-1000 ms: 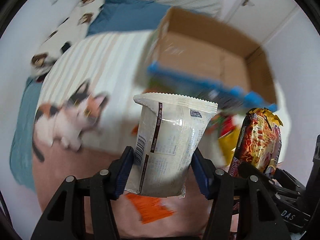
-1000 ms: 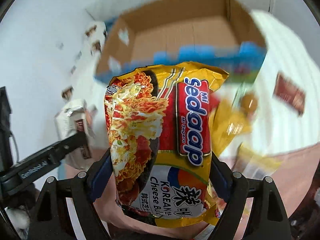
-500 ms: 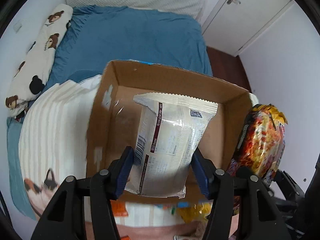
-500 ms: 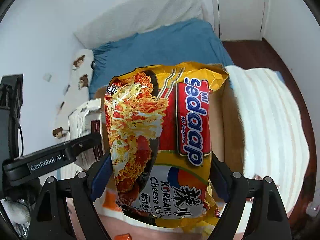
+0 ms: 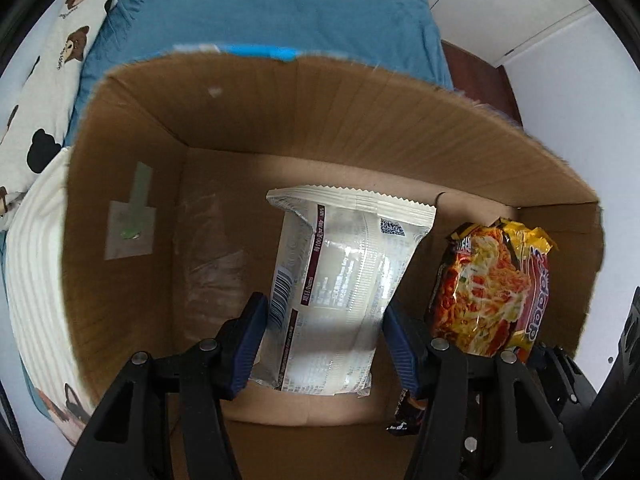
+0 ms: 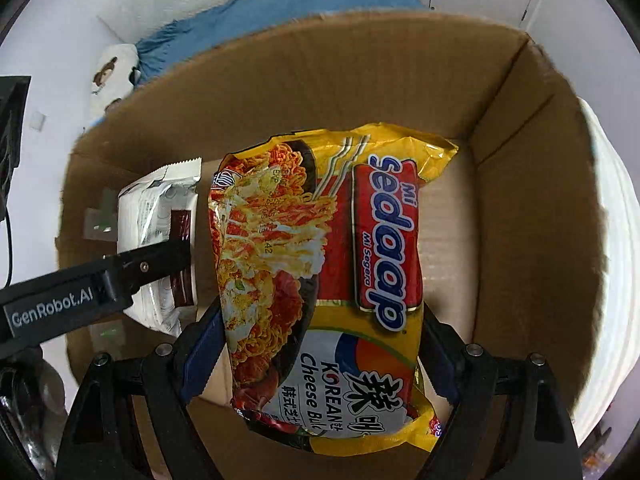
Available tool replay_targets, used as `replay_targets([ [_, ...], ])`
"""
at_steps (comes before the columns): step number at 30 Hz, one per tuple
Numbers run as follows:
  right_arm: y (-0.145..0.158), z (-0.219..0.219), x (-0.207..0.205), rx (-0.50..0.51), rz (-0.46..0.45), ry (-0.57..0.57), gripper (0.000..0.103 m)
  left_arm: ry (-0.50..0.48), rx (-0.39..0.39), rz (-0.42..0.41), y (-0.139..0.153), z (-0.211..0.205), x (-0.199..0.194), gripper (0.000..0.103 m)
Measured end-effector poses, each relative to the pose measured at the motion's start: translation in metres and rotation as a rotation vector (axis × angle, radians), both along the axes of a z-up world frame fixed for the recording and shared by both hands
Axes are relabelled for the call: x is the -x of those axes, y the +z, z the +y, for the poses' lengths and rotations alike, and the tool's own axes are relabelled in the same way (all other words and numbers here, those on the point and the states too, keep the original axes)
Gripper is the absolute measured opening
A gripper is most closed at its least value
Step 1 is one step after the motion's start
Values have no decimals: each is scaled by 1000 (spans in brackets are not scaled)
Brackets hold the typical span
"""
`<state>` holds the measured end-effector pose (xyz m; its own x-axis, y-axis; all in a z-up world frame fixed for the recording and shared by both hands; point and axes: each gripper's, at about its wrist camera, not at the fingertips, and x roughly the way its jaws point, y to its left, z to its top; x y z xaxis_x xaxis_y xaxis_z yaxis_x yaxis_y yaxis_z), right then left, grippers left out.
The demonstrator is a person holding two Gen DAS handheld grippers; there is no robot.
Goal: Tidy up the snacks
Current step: 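Carry both packets into the cardboard box and open both tools, then withdraw both tools from the box back toward the snacks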
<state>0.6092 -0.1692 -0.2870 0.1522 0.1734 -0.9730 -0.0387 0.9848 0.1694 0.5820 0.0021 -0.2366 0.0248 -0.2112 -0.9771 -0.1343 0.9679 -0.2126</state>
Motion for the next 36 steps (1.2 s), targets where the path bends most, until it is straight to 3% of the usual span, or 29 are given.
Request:
replay_targets([
  [6,-3,10,1,3,26,-4,88,-5,-25,25,-15,-5,-11,57],
  [11,-17,12,-17,39,108,-10,91,-22,-13,47,-18,-10,-12,57],
  [12,-23,14,-21,50,119,-10,97,-16,-12,40,-20,-12,-17,62],
  [13,-24,15,-22,49,123,-11,99,-11,-14,25,-17,-12,-17,77],
  [15,-21,15,-21,41,113,-12,99,-3,-16,5,-14,-10,-18,91],
  [25,9,21,3,84,13,23,100,3,-19,-92,16,-12,7,91],
  [36,72,8,68,79,-154,-14,100,-18,-138,-347,91,4,78,91],
])
